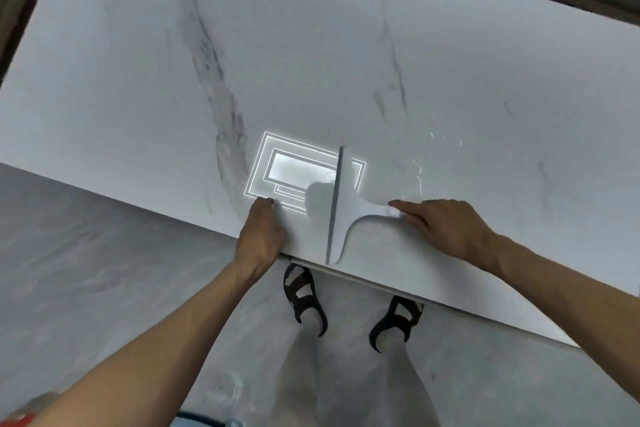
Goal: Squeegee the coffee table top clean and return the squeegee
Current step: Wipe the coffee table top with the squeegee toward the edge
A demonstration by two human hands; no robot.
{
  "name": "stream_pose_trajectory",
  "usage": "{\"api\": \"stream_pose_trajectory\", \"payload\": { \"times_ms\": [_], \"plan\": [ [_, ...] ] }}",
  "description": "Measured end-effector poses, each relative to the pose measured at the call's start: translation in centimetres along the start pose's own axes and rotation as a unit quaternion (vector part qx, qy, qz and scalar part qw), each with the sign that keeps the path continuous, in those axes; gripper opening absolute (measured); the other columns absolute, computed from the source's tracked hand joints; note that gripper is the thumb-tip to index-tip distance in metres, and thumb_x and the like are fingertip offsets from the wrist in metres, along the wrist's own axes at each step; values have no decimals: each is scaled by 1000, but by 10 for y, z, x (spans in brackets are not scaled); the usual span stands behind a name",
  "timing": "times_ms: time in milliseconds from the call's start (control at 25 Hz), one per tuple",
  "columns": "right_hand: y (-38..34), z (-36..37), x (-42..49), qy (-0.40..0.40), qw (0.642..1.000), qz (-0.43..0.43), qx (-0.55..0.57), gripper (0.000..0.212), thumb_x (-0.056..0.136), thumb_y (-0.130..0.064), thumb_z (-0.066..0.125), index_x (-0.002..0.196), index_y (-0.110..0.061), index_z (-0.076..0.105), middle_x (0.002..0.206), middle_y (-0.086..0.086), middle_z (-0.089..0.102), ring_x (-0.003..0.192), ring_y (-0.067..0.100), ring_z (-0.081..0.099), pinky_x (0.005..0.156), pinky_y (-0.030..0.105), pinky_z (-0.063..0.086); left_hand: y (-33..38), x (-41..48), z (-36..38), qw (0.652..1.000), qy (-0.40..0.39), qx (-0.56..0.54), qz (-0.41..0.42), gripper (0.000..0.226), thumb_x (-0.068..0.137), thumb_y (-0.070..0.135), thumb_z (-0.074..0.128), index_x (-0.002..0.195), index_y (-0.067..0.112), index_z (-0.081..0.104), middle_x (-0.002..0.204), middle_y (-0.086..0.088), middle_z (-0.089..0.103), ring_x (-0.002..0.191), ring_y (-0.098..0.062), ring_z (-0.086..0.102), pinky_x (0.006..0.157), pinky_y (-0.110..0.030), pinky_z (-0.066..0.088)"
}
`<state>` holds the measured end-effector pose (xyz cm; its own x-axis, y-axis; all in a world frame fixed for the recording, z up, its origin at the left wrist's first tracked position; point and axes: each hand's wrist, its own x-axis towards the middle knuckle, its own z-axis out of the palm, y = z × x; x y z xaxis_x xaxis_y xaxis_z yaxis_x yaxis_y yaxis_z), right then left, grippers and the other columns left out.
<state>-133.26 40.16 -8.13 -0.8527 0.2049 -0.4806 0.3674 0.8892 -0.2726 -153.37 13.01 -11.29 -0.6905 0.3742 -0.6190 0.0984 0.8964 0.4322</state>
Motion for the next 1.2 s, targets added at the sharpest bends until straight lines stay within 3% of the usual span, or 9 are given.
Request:
{"api": "stream_pose_trajectory", "payload": {
  "times_ms": [200,320,440,600,720,880,1000,1200],
  "plan": [
    [97,-25,-78,0,991,129,-27,41,96,-58,11,131,-62,31,110,-17,68,94,19,65,69,33,50,53,1,34,993,-37,69,83,37,85,0,42,122,6,49,125,-11,54,111,-28,53,83,-31,40],
    [112,-36,-104,11,987,146,-66,46,93,-61,6,130,-59,33,91,-15,68,82,19,66,62,31,47,67,-1,46,996,-39,48,60,36,89,8,41,125,9,47,120,-11,60,109,-32,57,81,-34,42],
    [90,-33,-112,27,992,108,-63,48,94,-59,12,134,-57,38,82,-16,62,76,15,64,56,28,38,67,-5,51,999,-17,33,23,47,87,11,43,133,17,41,119,-7,64,107,-33,61,78,-32,42],
    [35,5,-93,-33,999,3,3,44,96,-60,19,137,-56,35,95,-12,64,89,15,63,64,27,37,68,-22,65,998,-21,51,29,52,85,7,45,136,18,41,124,-5,62,110,-32,60,80,-29,41],
    [29,37,-82,-61,996,-63,7,40,100,-53,27,137,-53,41,97,-5,65,88,17,63,64,26,34,83,-46,89,996,10,62,56,50,85,2,45,133,14,43,125,-8,61,112,-33,58,83,-30,42],
    [98,42,-97,-16,996,-80,-25,38,100,-51,28,134,-55,43,91,-6,65,82,16,65,61,26,34,113,-74,133,995,47,59,63,56,83,0,46,137,11,39,131,-8,56,117,-31,56,94,-37,47],
    [174,24,-124,-6,997,-62,-40,36,99,-52,27,131,-58,43,85,-10,63,80,13,64,59,26,32,143,-95,179,991,12,112,72,56,82,-1,49,137,2,37,132,-15,50,120,-33,51,97,-39,46],
    [259,-1,-161,6,999,1,-45,37,97,-53,28,129,-57,46,95,-13,69,91,14,66,64,28,36,176,-87,209,992,-35,110,-41,63,82,11,62,138,9,33,138,-28,37,122,-46,45,99,-50,43]
  ]
}}
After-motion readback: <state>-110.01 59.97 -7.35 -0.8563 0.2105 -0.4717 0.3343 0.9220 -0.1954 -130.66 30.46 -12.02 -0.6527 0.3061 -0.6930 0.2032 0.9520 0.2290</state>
